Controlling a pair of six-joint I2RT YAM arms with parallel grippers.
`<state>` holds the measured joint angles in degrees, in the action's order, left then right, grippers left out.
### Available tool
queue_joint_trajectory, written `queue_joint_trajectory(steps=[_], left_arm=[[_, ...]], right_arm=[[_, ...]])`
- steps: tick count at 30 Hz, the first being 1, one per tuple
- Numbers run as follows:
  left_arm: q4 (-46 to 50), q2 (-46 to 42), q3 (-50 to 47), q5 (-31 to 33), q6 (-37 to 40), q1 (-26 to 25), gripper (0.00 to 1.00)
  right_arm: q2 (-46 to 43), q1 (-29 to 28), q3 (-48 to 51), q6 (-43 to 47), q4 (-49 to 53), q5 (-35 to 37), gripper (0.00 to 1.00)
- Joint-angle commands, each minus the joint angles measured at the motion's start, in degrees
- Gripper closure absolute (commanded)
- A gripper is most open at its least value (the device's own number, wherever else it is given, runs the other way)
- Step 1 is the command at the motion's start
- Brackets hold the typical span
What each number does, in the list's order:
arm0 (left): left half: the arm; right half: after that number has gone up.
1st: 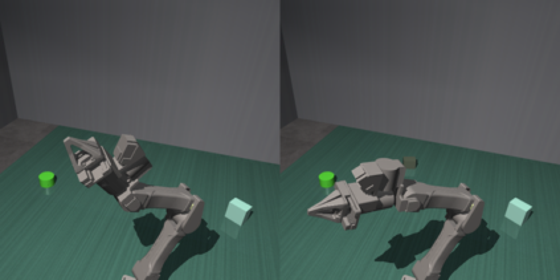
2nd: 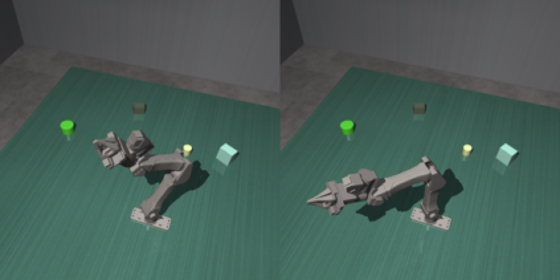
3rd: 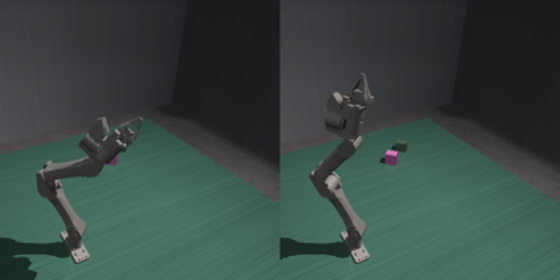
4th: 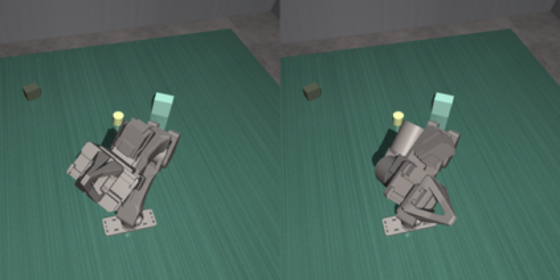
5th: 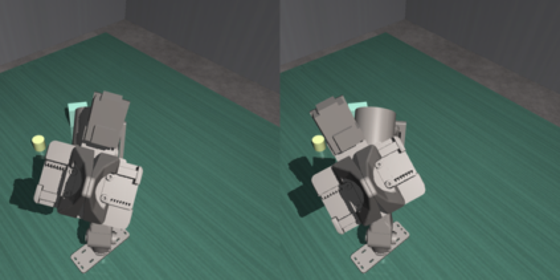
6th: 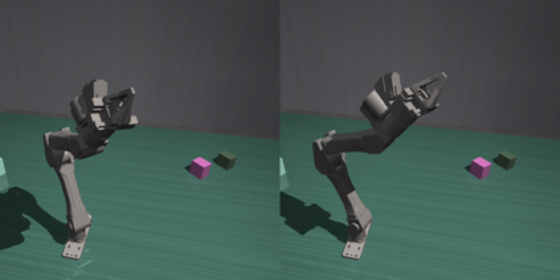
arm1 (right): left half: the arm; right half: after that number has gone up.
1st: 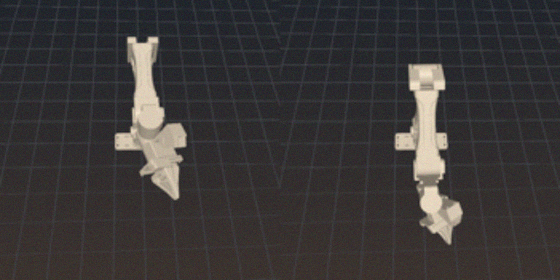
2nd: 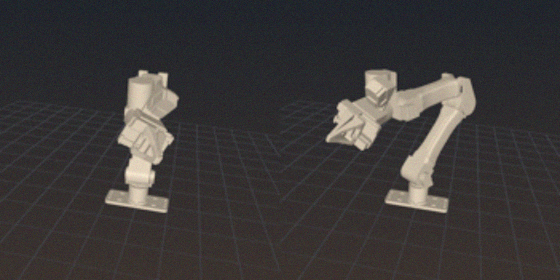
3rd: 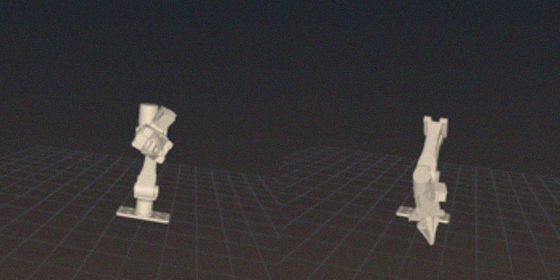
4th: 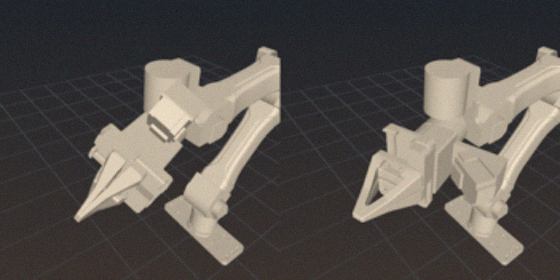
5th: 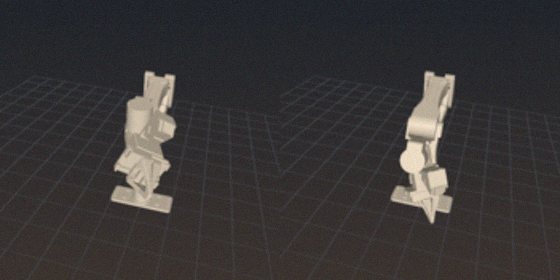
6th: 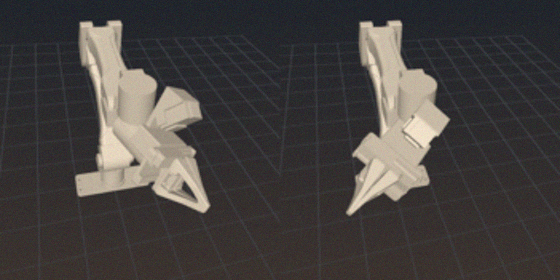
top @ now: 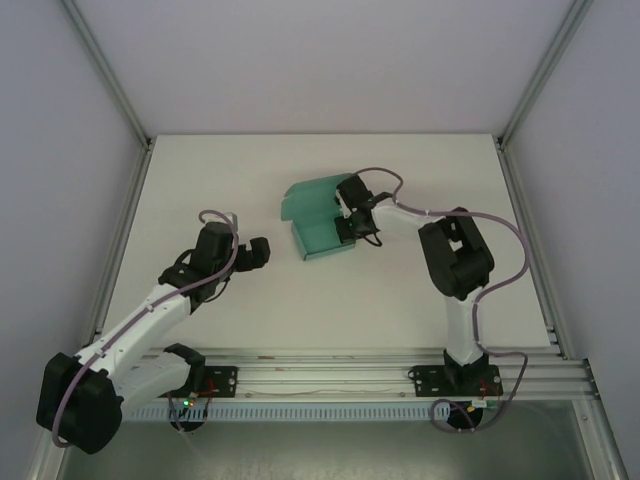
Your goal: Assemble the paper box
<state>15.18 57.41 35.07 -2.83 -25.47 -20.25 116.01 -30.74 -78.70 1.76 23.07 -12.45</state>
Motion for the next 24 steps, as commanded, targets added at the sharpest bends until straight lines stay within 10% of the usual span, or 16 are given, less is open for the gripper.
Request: queue_joint_trajectory(steps=[1,8,16,24], left_arm=[[-4.62,0.69,1.14,-3.96,2.73,-0.04,0.0],[-19.68,2.73,4.58,-19.71,17.12,-0.06,0.0],[-17.81,9.14,11.99,-18.62,23.91,-0.19,0.04],[-20.57,8.0,10.57,-26.43,30.25,-0.27,0.77]], right_arm=[[-4.22,-0.11,2.26,0.92,-1.3,1.33,0.99],[-12.27,-1.56,4.2,2.83,-0.34,-8.41,0.99],[-16.21,-4.15,6.3,4.3,1.13,-11.28,0.98],[-18.52,-4.45,7.17,3.96,0.6,-13.13,0.95]])
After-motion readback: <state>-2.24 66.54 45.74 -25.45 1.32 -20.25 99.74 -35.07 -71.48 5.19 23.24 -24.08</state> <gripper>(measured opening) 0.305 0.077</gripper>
